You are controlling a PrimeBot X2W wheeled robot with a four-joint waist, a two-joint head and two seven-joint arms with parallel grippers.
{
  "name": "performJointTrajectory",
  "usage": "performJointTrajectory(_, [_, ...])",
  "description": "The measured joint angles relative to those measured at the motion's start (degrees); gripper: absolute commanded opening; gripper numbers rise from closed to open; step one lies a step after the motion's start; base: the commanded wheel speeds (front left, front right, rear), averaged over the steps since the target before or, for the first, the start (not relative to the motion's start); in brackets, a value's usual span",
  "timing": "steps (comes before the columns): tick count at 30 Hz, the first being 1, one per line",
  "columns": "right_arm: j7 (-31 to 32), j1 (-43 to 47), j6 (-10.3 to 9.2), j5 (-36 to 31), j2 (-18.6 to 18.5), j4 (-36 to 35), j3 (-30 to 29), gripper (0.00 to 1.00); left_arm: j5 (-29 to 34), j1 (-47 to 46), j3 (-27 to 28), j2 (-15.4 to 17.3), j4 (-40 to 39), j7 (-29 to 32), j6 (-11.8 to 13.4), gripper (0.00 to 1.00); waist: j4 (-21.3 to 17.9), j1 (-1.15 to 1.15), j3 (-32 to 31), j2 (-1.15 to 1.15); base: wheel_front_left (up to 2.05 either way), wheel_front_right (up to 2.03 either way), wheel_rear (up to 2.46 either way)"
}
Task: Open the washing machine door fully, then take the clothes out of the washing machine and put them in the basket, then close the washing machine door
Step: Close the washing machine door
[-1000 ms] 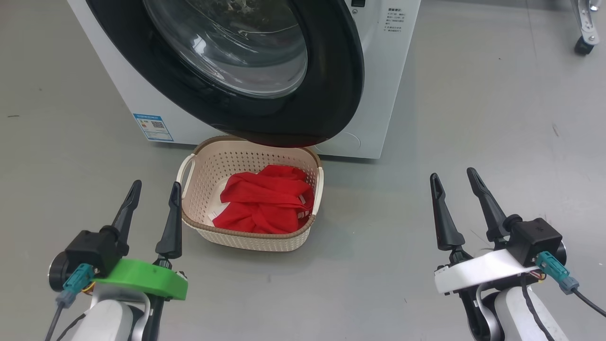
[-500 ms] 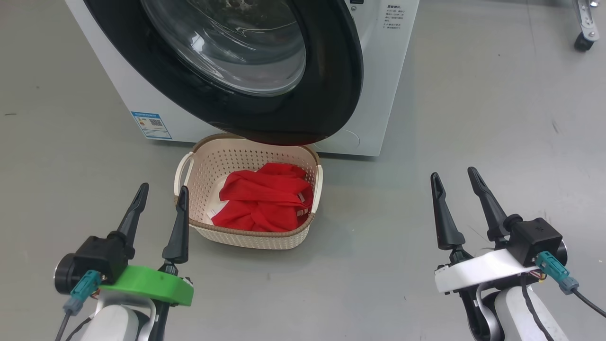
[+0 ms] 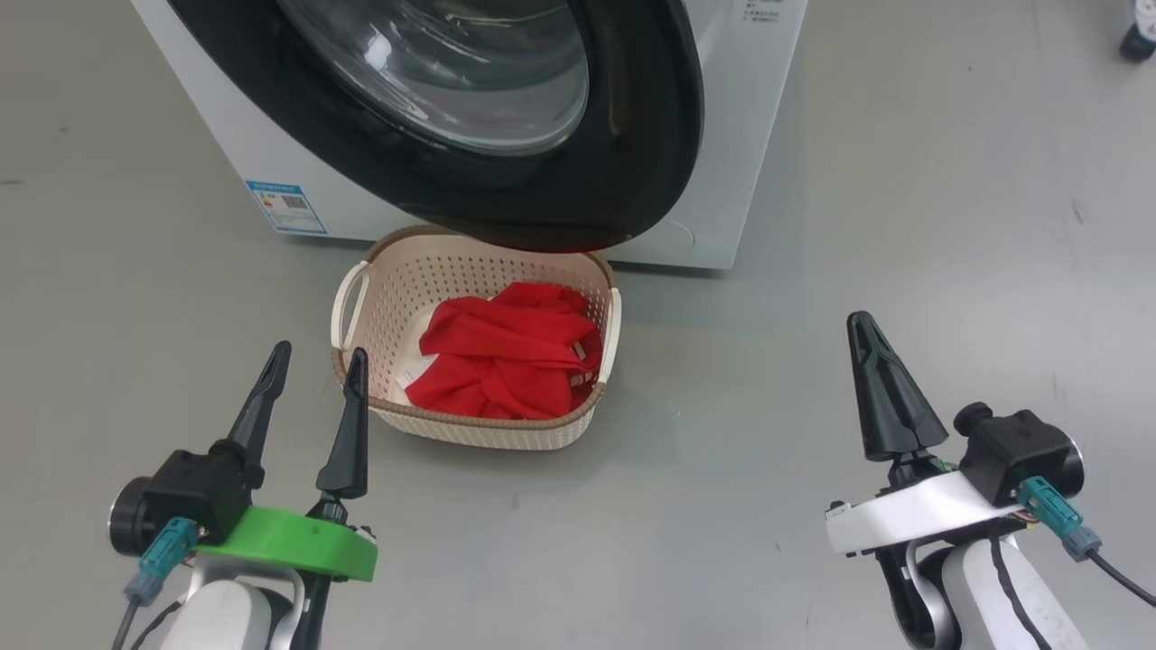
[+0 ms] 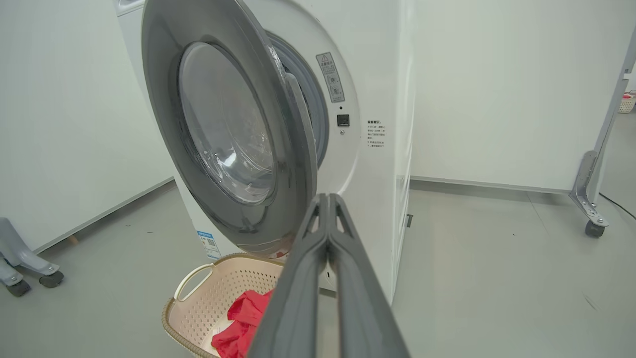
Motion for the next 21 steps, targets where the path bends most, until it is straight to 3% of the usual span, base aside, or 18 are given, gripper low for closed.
performJointTrajectory(8, [0.07,-5.69,0.91,-3.15,-3.08,0.10,3.74,0.00,1.05,-0.66,-0.36,-1.36,-0.78,0.00,-1.00,1.00,1.09,0.00,3.72,0.00,0.00,0.00,0.00])
performJointTrajectory(21, [5.11,-19.64,1.42,-4.94,-7.65,1.91,9.07,0.00,1.51,-4.86,-0.67,-3.23,-1.63,0.00,-2.03,1.00,4.92,0.00,11.00,0.00,0.00,0.00,0.00])
